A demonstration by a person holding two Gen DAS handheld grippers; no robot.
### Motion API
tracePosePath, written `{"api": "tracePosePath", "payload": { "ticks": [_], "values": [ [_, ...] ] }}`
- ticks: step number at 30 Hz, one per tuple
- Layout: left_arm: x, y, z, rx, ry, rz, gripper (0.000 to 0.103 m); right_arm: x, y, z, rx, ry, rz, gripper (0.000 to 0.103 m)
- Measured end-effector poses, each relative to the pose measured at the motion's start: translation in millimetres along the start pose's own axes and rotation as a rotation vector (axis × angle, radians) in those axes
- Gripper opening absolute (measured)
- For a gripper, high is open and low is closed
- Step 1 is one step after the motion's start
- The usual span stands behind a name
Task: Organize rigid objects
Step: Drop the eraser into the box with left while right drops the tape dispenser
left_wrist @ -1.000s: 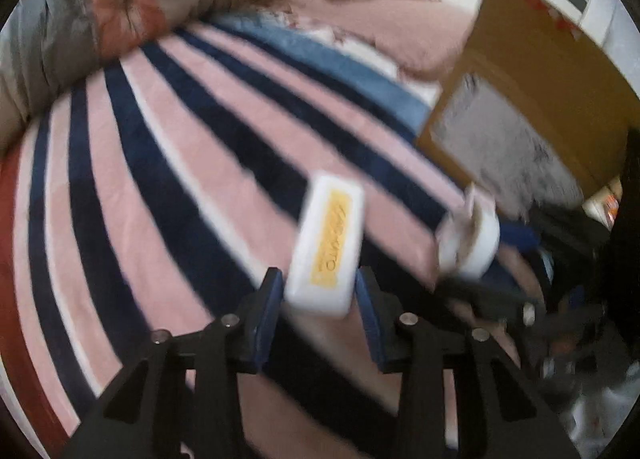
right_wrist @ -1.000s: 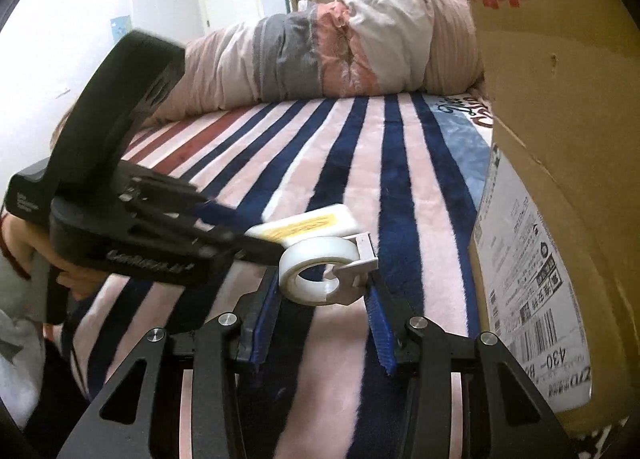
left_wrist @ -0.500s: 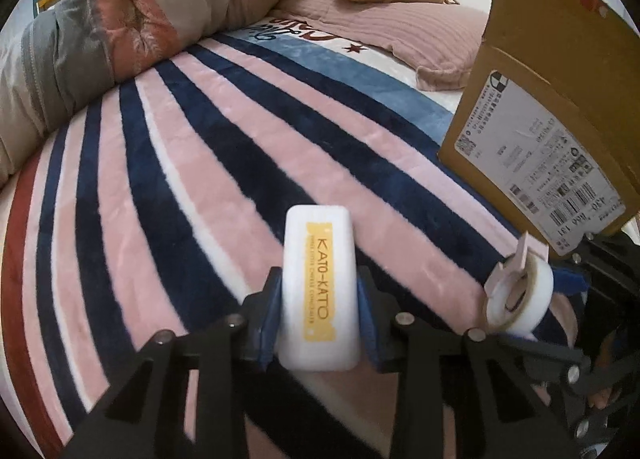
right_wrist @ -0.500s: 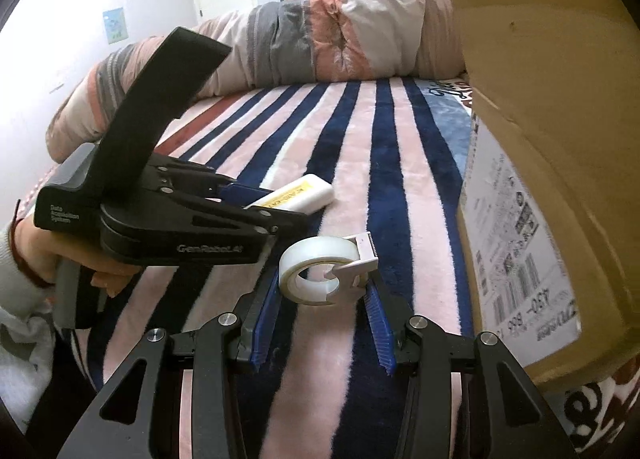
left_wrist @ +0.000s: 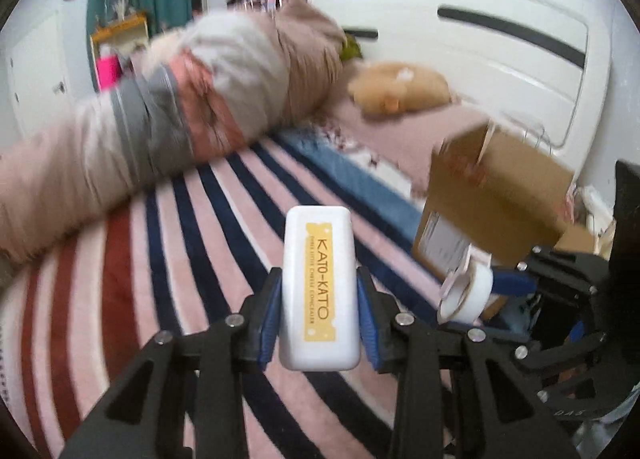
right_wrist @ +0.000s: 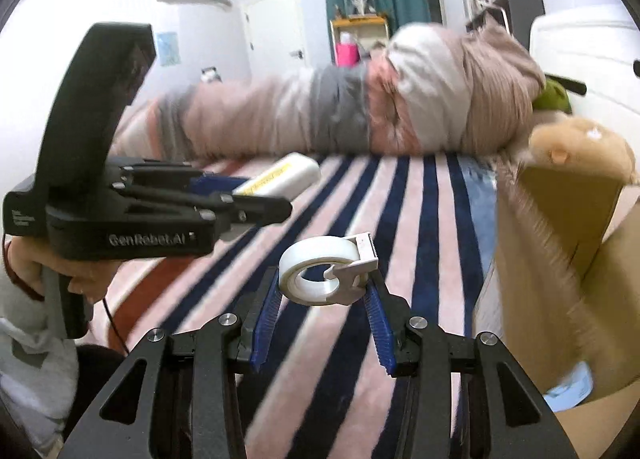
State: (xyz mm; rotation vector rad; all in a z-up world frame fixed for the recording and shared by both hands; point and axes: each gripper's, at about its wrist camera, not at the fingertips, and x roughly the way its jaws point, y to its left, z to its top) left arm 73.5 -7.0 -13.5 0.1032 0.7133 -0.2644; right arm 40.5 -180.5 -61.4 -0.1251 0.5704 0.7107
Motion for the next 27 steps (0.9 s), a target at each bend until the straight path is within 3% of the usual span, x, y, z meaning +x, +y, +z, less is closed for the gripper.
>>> {"api": "tracePosePath", "payload": {
  "ticks": [5,12,17,22,27],
  "values": [
    [-28.4,-38.3,38.0,0.037,-0.068,-0.036,0.032,-37.8,-14.3,25.3,-0.019,-0.063,0.012,0.038],
    [-15.2,-107.7,82.4,0.104,-0.104,-0.146,0.032,-86.0,-84.6,32.0,0.06,-0.086,-0.127,0.038],
    [19.4,-156.6,104.1,0.162,-0.068,-0.213,0.032,-79.5,-138.5,27.7,0.094,0.029,-0.207,0.038],
    [50.8,-178.9,115.0,0.184,-0.017,-0.206,0.032,-52.8,-176.7,21.2,0.121,0.167,-0.208,0.039],
    [75.4,-180.2,111.9,0.197,0.047,-0.186,0.032,-45.9,-191.8,13.2,0.157,0.173,-0.203,0.039]
  ]
}}
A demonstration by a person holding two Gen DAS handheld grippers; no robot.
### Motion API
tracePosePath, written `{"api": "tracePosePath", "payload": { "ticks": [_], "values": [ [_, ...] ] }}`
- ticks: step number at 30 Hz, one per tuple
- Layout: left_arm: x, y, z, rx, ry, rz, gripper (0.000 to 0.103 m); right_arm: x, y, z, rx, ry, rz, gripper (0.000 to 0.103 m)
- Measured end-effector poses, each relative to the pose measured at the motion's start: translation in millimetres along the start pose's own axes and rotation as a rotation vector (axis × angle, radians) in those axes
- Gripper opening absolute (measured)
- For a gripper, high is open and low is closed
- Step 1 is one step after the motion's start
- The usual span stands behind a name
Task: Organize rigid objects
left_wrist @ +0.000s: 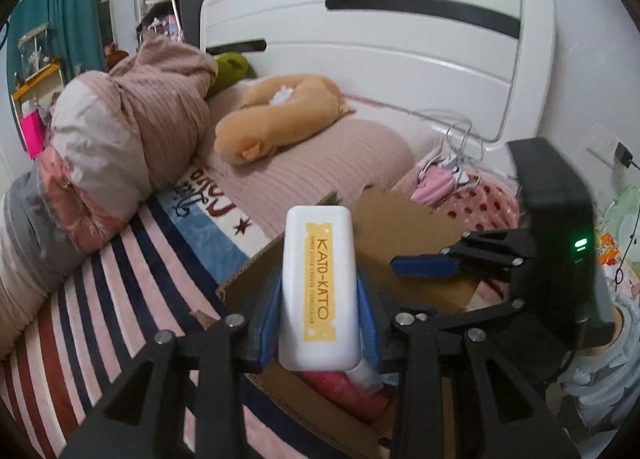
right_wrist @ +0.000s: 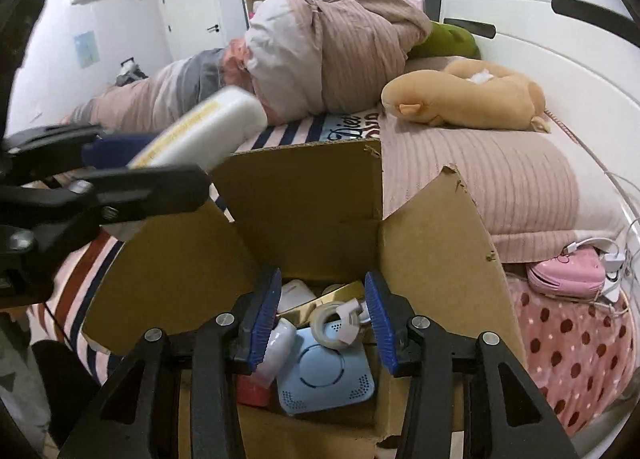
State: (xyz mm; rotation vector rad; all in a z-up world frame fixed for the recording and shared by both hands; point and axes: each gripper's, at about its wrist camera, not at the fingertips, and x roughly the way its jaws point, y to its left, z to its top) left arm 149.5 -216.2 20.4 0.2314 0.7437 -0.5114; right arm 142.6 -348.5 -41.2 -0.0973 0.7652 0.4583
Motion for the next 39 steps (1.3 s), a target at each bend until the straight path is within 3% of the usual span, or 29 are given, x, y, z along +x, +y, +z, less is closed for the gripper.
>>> {"api": "tracePosePath", "payload": {
  "ticks": [8,18,24,27,29,32,34,36,39],
  "values": [
    [23.5,4.3,-13.4,0.023,0.096,0.012,0.032,-1.4,3.4,-6.4,0.001,-0.013,0.024,0.043],
    [24.1,8.1,-19.0,0.027,0.103,0.053,0.037,-0.7,4.0,-4.5,0.0,-0.012,0.025,0.044],
    [-6.0,17.0,-21.9,-0.03,0.024,0.075,0.061,-7.2,8.9,-2.3,-0.006,-0.014,0.048,0.049],
    [-29.9,23.6,-27.1,-0.091,-0.029,0.147,0.07,-17.9,16.9,-0.1,-0.054,-0.046,0.075,0.057],
    [-47.8,27.3,-32.3,-0.136,-0.071,0.196,0.081,-26.5,22.9,1.3,-0.098,-0.076,0.109,0.06],
    [-74.1,31.0,-42.2,-0.204,-0.145,0.301,0.09,-42.0,35.3,3.6,-0.177,-0.146,0.149,0.073],
    [-87.8,34.1,-50.3,-0.26,-0.175,0.383,0.095,-53.3,43.1,3.6,-0.228,-0.215,0.152,0.091],
    [-98.4,38.1,-60.2,-0.332,-0.193,0.447,0.096,-63.7,50.4,2.4,-0.27,-0.284,0.171,0.097],
    [-107.1,44.7,-75.2,-0.411,-0.207,0.531,0.097,-71.6,57.1,2.3,-0.294,-0.35,0.2,0.097]
  ]
}}
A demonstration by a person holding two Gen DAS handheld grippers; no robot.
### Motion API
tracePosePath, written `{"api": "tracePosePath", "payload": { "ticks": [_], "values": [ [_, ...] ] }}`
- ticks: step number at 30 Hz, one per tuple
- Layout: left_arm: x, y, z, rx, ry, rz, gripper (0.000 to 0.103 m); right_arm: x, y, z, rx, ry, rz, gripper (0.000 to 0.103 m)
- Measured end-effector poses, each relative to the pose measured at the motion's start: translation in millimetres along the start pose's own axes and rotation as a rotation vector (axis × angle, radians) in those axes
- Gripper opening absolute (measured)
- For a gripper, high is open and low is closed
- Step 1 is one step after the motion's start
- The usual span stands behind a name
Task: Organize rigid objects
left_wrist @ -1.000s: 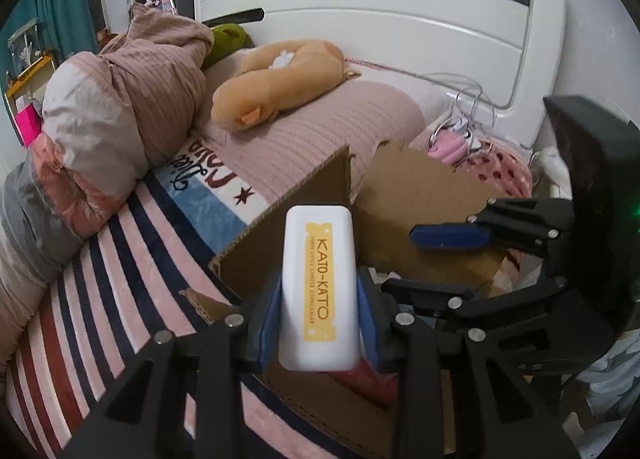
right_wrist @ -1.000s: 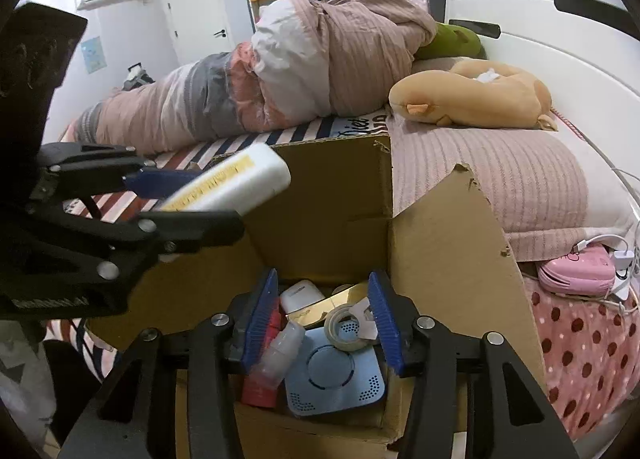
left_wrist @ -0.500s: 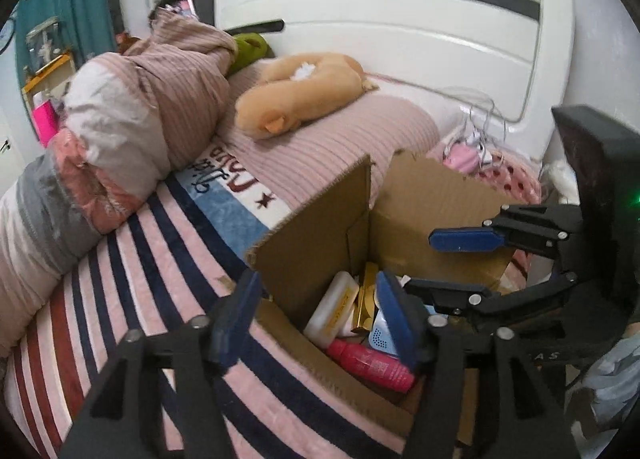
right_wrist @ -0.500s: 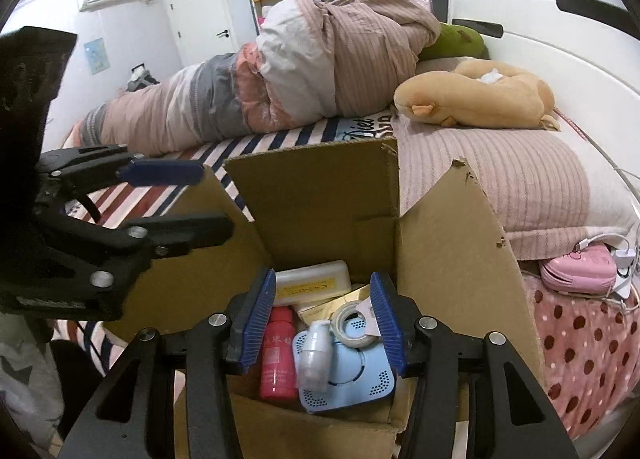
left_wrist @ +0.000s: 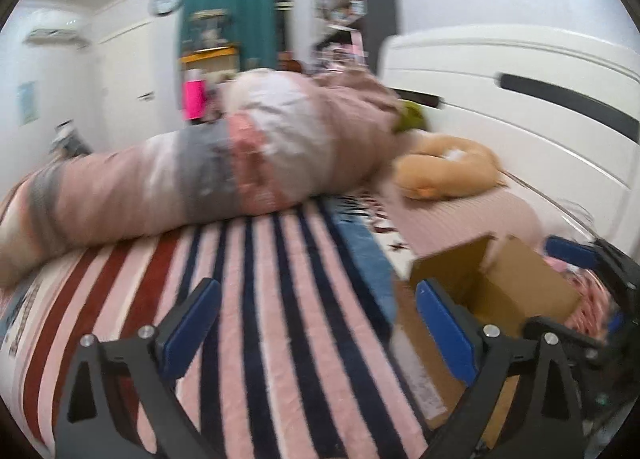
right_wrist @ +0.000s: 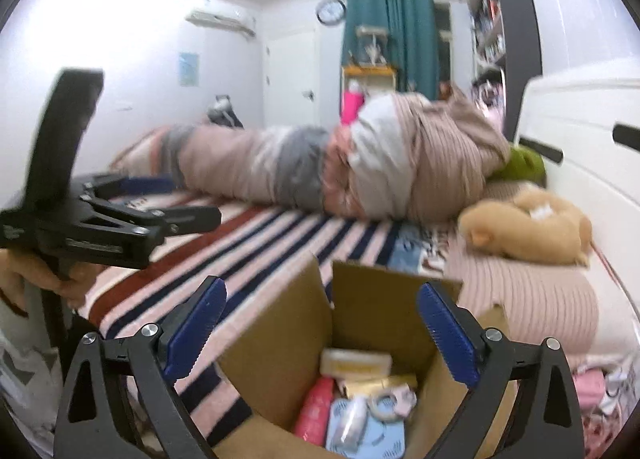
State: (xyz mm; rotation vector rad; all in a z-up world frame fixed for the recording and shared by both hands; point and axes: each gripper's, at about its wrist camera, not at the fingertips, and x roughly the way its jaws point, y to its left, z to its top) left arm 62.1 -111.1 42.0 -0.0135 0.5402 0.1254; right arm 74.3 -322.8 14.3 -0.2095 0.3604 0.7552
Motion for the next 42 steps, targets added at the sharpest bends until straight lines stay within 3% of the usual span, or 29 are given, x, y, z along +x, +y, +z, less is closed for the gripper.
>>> {"api": "tracePosePath", "payload": {
  "ticks": [4,42],
  "values": [
    [-2.8,14.7,-8.4,-0.064,0.01,0.004,0.097,0.4,2.3,2.3,0.005,-0.037,0.043,0.103],
    [-9.9,24.6,-16.9,-0.078,0.021,0.049,0.097,2.9,2.2,2.5,0.052,-0.018,0.07,0.103]
  ]
}}
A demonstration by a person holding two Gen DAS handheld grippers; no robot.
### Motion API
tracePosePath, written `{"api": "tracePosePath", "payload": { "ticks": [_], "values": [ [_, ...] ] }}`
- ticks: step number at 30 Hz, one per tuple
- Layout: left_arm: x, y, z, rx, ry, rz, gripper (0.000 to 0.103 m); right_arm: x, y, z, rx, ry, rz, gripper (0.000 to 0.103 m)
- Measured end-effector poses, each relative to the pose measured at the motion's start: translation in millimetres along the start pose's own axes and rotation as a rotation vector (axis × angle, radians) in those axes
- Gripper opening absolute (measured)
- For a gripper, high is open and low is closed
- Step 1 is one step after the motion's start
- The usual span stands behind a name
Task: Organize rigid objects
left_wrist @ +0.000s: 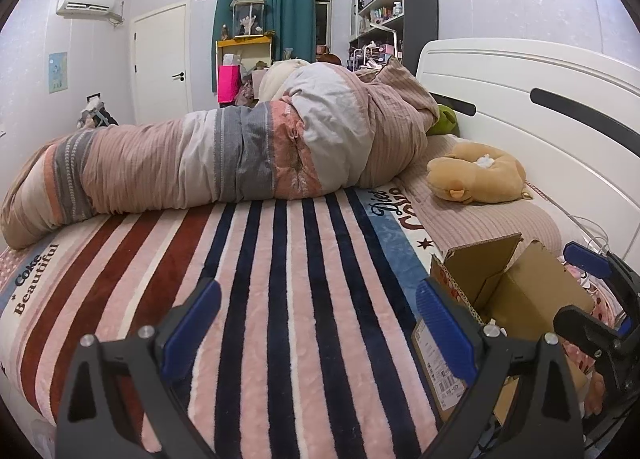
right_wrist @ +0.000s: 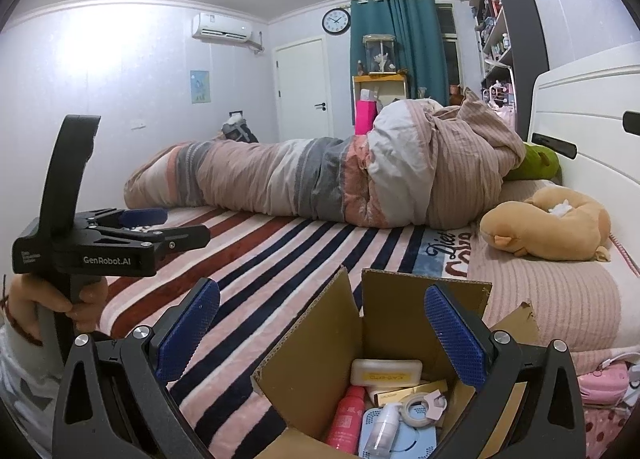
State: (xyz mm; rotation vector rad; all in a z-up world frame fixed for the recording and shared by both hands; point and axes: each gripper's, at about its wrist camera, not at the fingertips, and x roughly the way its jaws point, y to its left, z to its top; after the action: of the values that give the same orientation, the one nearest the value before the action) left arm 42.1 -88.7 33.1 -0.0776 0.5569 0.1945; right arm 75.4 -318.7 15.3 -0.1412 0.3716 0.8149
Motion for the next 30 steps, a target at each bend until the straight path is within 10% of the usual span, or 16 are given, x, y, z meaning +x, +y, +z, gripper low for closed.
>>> {"api": "tracePosePath", "payload": {
  "ticks": [30],
  "values": [
    [1.3,2.1,-1.9,-0.004,0.007,0.018,0.097,2.4,-6.7,-4.9,-0.001,0.029,-0.005,0.103]
  ]
}}
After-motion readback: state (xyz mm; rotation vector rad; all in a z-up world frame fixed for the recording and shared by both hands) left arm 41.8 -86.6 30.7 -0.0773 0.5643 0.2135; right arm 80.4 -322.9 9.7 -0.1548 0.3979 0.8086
